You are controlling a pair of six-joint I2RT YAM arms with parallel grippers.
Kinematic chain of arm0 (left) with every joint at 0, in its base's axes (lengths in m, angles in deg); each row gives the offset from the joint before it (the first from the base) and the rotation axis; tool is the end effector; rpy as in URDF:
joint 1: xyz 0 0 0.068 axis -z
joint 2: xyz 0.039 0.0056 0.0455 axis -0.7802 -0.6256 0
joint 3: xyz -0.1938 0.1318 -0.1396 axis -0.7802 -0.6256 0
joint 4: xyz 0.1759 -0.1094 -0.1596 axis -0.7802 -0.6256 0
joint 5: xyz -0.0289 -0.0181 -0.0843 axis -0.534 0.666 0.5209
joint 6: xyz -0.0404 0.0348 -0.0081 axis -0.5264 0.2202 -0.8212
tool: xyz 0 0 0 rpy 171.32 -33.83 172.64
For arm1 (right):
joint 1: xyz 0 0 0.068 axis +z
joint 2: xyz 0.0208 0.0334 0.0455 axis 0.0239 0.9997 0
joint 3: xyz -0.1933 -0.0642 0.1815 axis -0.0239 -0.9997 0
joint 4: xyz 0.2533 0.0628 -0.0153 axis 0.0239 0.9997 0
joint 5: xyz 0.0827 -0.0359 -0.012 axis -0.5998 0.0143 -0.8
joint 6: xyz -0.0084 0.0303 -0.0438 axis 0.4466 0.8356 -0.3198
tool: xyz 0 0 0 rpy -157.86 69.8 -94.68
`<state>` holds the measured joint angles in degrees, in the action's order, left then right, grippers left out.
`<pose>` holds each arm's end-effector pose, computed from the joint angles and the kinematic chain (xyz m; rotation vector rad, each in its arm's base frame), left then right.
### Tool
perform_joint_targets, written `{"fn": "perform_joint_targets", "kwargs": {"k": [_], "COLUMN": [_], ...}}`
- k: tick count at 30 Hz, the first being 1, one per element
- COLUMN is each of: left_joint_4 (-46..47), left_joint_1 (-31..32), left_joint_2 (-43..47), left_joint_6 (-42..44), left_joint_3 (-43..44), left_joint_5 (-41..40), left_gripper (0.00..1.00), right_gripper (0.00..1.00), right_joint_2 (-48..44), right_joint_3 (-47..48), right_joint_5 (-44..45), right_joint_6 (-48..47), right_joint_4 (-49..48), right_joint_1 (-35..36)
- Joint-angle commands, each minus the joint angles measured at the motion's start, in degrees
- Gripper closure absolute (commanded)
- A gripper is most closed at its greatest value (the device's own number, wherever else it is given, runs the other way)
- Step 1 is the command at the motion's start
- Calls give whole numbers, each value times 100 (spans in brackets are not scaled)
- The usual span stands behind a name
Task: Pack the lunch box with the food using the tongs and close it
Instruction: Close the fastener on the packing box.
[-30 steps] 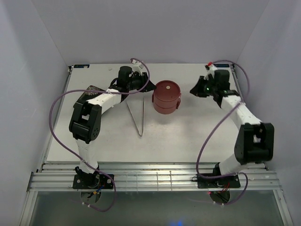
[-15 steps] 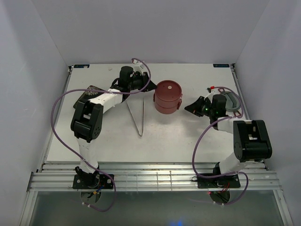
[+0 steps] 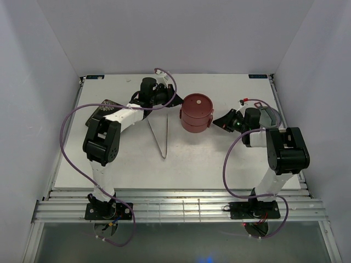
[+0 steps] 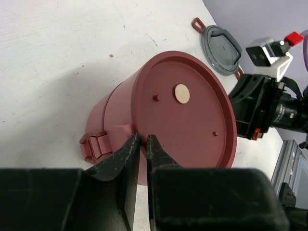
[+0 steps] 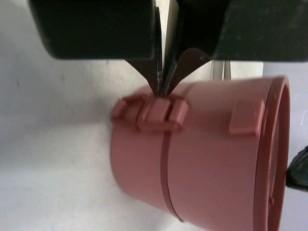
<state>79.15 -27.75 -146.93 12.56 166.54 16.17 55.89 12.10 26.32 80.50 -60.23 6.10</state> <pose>0.4192 -0.2030 0.2279 0.3753 2.0309 -1.0794 0.3291 0.0459 0.1523 0.2341 2.0031 1.0408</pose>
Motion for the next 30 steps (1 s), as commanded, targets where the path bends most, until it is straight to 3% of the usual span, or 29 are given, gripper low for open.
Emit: {"fn": "perform_joint_targets", "kwargs": {"k": [1, 6, 23, 30], "left_joint_4": [-241, -241, -365, -347], "left_joint_1": [187, 310, 354, 354], "left_joint_2": [13, -75, -119, -163], "left_joint_6": [15, -12, 67, 50], "left_joint_3": [-92, -22, 84, 119], "left_joint_5": [42, 16, -186, -143], "left_gripper": [79, 81, 85, 87], "right_gripper": [92, 92, 92, 92], "right_joint_2": [357, 623, 421, 578], "right_joint_3": [519, 749, 10, 501], "right_joint_5": [-53, -123, -53, 18], "right_joint_6": [84, 136, 49, -22], "right_joint_4": [-458, -703, -695, -388], "right_joint_1": [229, 406, -245, -113]}}
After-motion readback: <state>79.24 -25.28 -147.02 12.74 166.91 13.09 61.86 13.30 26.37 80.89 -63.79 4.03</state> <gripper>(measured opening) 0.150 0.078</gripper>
